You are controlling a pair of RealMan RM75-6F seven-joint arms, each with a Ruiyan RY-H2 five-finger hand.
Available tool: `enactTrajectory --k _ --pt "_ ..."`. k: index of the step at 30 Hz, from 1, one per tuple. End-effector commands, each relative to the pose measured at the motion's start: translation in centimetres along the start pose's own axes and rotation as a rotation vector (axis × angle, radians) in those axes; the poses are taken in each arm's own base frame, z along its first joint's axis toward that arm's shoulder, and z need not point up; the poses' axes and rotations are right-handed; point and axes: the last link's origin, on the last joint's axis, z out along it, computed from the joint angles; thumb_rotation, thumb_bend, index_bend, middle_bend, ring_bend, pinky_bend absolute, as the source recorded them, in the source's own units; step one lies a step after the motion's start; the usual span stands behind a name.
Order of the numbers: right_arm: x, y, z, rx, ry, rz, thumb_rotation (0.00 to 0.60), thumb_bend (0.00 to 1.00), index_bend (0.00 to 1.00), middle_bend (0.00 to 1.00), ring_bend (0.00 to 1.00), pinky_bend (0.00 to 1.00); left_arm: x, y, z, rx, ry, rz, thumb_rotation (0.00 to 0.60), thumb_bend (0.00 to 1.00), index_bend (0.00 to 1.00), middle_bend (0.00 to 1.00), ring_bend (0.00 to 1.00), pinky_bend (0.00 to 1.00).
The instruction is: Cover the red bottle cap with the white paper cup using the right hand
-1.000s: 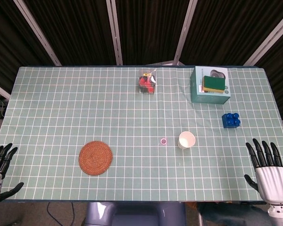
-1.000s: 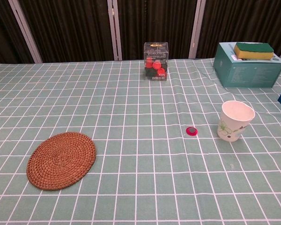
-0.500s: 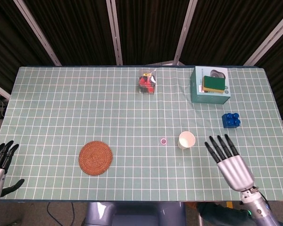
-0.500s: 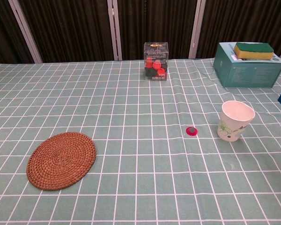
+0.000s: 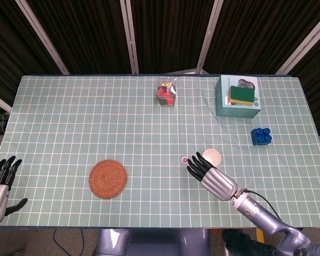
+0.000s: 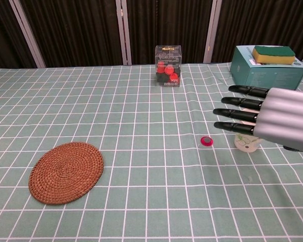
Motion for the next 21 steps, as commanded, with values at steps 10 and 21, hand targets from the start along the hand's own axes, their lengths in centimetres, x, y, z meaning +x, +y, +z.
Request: enactTrajectory --k 10,21 --pt "-3.6 -1.8 1.3 0.033 -0.166 -0.136 0.600 0.00 0.00 0.00 0.00 0.00 -0.5 0.0 0.8 0.019 -0.033 0.010 0.600 0.00 0.00 0.00 0.00 0.00" --pt "-5.7 -2.4 2.1 0.029 -0.200 -0.284 0.600 0.00 0.00 0.00 0.00 0.07 -0.3 0.0 0.7 0.018 -0.030 0.001 0.600 0.00 0.00 0.00 0.00 0.00"
